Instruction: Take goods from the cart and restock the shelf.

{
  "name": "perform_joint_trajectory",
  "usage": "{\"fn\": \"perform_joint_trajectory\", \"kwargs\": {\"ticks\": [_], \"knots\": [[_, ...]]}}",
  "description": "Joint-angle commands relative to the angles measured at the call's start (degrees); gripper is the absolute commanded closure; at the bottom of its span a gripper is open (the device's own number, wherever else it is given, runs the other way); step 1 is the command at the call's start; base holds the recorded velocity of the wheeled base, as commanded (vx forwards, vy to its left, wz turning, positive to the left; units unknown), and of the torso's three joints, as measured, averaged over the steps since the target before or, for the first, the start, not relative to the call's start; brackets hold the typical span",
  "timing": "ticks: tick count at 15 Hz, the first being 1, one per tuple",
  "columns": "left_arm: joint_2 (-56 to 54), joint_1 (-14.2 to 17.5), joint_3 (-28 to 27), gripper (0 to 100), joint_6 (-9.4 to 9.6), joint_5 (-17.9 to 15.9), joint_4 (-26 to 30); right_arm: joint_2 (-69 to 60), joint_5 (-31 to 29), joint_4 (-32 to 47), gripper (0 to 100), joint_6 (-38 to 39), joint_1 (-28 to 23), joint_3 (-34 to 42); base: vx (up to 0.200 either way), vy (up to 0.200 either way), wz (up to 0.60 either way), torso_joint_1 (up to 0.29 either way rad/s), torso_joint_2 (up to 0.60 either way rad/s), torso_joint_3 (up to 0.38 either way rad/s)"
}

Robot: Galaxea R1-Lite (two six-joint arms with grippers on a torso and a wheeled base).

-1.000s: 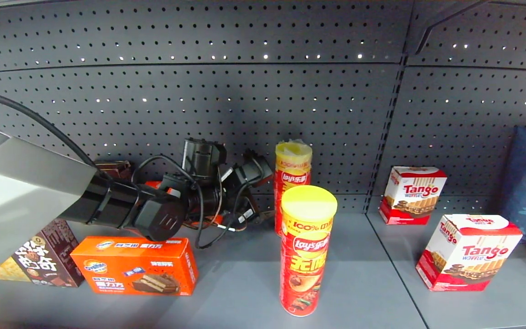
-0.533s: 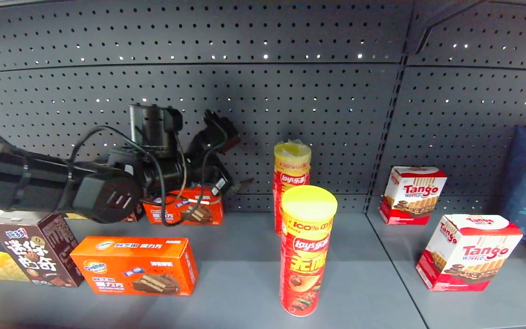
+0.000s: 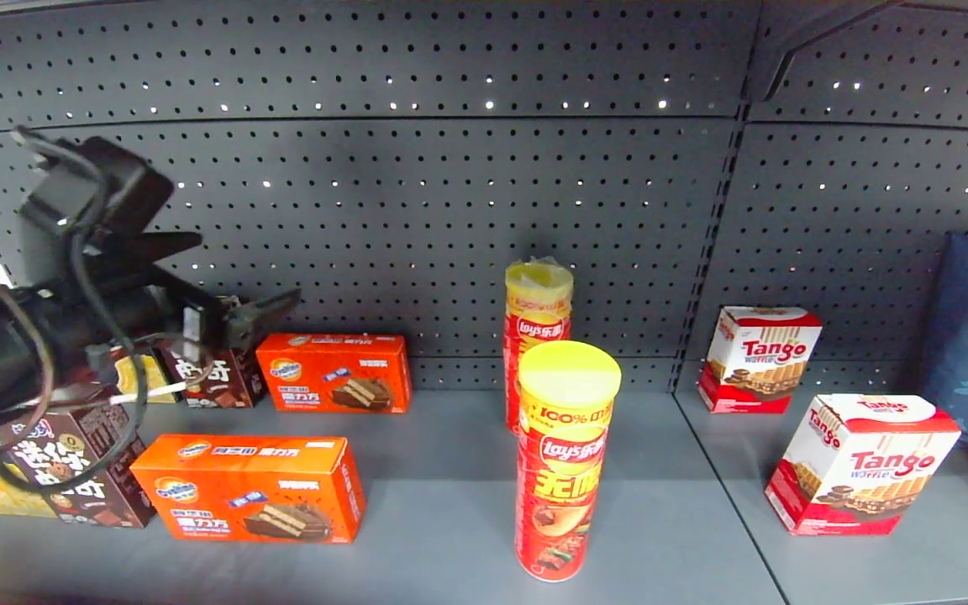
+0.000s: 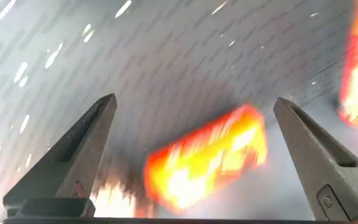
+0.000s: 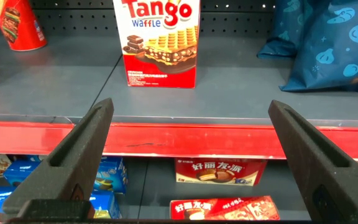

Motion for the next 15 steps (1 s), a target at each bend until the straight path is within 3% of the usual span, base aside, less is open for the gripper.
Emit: {"fn": "perform_joint_trajectory", "kwargs": {"ticks": [1,2,4,6,10,12,14,15], "knots": [[-15.0,3.5,12.7,0,-8.47,5.6,-1.3,0.1,0.0,0.0,0,0.0,0.0,0.0,0.0,0.0,0.0,0.0,0.0,0.0],[-18.3,4.0,17.1,0,-11.63,8.0,-1.9,0.1,0.0,0.0,0,0.0,0.0,0.0,0.0,0.0,0.0,0.0,0.0,0.0],[-25.5,3.8,24.4,0,-15.15,11.7,-2.1,0.1,0.0,0.0,0,0.0,0.0,0.0,0.0,0.0,0.0,0.0,0.0,0.0],[-33.7,3.9,31.9,0,-17.87,11.7,-2.0,0.1,0.0,0.0,0,0.0,0.0,0.0,0.0,0.0,0.0,0.0,0.0,0.0],[-49.3,3.4,44.4,0,-17.79,11.4,0.5,0.1,0.0,0.0,0,0.0,0.0,0.0,0.0,0.0,0.0,0.0,0.0,0.0],[-59.0,3.6,44.4,0,-17.35,11.6,11.7,0.1,0.0,0.0,0,0.0,0.0,0.0,0.0,0.0,0.0,0.0,0.0,0.0],[-73.9,3.8,43.9,0,-14.09,11.8,27.6,0.1,0.1,0.0,0,-0.2,0.0,0.0,0.0,0.0,0.0,0.0,0.0,0.0],[-74.0,3.9,42.0,0,-14.53,13.9,31.0,0.1,0.1,0.0,0,-0.1,0.0,0.0,0.0,0.0,0.0,0.0,0.0,0.0]]}}
